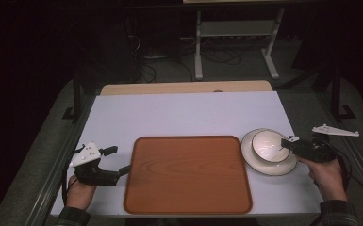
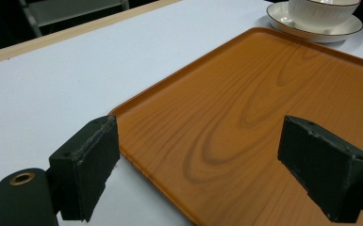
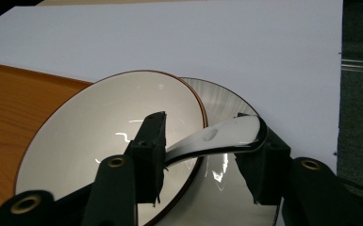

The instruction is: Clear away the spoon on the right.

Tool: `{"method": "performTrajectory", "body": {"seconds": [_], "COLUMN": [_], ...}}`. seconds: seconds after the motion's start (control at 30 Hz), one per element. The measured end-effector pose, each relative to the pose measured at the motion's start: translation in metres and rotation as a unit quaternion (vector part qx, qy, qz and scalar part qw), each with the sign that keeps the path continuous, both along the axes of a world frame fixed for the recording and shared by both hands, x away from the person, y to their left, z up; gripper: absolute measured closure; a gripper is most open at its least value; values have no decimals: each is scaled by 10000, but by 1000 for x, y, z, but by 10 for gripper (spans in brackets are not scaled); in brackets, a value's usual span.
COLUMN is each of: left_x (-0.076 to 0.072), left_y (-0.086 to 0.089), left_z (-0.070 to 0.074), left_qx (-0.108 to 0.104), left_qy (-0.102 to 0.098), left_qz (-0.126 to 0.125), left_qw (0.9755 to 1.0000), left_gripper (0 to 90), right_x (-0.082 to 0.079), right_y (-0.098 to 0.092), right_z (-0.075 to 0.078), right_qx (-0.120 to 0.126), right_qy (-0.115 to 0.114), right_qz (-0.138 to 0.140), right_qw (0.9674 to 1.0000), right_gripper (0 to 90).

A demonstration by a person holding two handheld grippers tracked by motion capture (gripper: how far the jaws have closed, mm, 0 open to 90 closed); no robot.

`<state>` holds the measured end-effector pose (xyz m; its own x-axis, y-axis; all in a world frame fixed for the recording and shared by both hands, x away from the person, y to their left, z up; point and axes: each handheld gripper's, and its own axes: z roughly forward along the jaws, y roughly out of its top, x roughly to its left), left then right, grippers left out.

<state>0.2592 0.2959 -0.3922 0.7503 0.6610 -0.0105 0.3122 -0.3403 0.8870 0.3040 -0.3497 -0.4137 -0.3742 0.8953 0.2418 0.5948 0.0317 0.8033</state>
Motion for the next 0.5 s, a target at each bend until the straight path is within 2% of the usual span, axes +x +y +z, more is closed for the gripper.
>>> {"method": "performTrajectory", "body": {"seconds": [0.2,0.5], "left_x": [0,0], "left_y": [0,0], "left_z": [0,0], "left_qx": [1,6], "left_qy": [0,-1], "left_qz": [-1,3], "left_qw": [10000,10000], "left_gripper": [127,127], "right_x": [-1,-3], "right_y": [4,11], "right_z": [7,16], "right_qx": [-14,38], "right_qy": [-165,-374], "right_qz": [52,285], "right_qw": [9998,9989], "right_gripper": [601,677]}}
